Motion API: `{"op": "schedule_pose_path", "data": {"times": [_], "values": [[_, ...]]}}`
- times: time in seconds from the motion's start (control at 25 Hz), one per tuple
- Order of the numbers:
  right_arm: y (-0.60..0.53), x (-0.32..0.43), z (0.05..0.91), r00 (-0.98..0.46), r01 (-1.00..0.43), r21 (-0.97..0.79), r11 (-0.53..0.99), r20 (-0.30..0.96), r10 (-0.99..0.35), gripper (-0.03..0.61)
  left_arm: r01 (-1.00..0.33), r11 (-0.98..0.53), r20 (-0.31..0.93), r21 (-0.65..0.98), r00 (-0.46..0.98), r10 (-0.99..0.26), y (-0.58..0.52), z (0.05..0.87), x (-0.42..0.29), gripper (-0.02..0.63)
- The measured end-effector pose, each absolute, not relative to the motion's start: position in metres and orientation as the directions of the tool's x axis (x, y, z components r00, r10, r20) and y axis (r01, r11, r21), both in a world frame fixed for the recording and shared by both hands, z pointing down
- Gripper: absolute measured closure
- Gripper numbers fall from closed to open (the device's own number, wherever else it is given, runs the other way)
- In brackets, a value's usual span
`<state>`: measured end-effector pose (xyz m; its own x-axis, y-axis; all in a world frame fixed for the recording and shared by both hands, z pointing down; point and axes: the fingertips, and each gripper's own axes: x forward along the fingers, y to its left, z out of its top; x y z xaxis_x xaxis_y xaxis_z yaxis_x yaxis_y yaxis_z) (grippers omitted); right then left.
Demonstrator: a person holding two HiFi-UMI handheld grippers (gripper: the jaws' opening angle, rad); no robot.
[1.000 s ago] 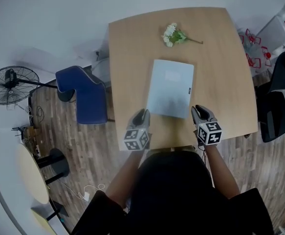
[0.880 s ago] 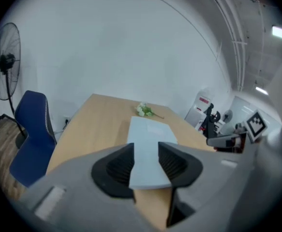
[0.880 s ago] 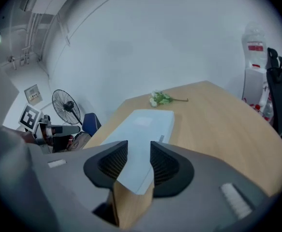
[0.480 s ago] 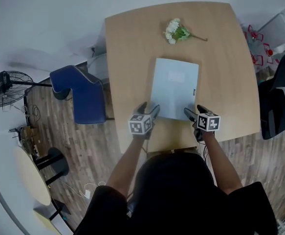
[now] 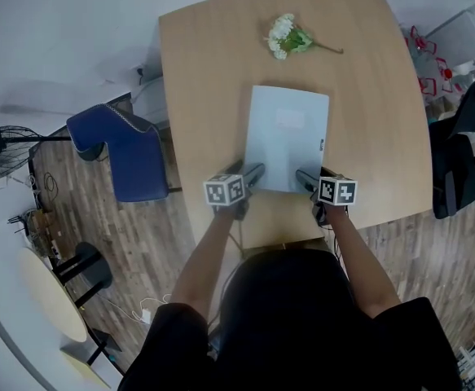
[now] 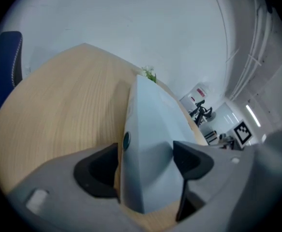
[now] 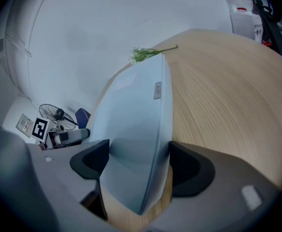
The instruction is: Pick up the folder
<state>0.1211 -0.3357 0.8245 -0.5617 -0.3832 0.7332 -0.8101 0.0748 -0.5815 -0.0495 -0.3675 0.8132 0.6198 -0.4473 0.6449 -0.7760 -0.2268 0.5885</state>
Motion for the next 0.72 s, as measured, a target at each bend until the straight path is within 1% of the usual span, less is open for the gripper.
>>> {"op": "schedule_pose_path", "data": {"times": [0.16,0.24,0.36,0.52,0.72], "values": [[-0.337,0.122,0.825,-0.58,-0.795,-0.603,0.068,0.721,-0.379,0.181,-0.725,-0.225,0.605,0.651,0.675,-0.423,-0.365,0.813,-0.043,0.249],[-0.338,0.122,0.827,-0.586,-0.79,-0.609,0.066,0.72,-0.373,0.178,-0.732,-0.258,0.622,0.63,0.675,-0.397,-0.363,0.816,-0.038,0.224],[-0.339,0.121,0.832,-0.6,-0.779,-0.623,0.069,0.711,-0.366,0.17,-0.755,-0.255,0.662,0.605,0.654,-0.365,-0.362,0.827,-0.038,0.222],[-0.338,0.119,0.834,-0.622,-0.76,-0.647,0.059,0.699,-0.353,0.162,-0.703,-0.21,0.621,0.68,0.704,-0.345,-0.361,0.832,-0.039,0.213],[-0.338,0.119,0.836,-0.622,-0.76,-0.648,0.055,0.699,-0.352,0.155,-0.719,-0.21,0.637,0.662,0.688,-0.348,-0.36,0.834,-0.037,0.213]]}}
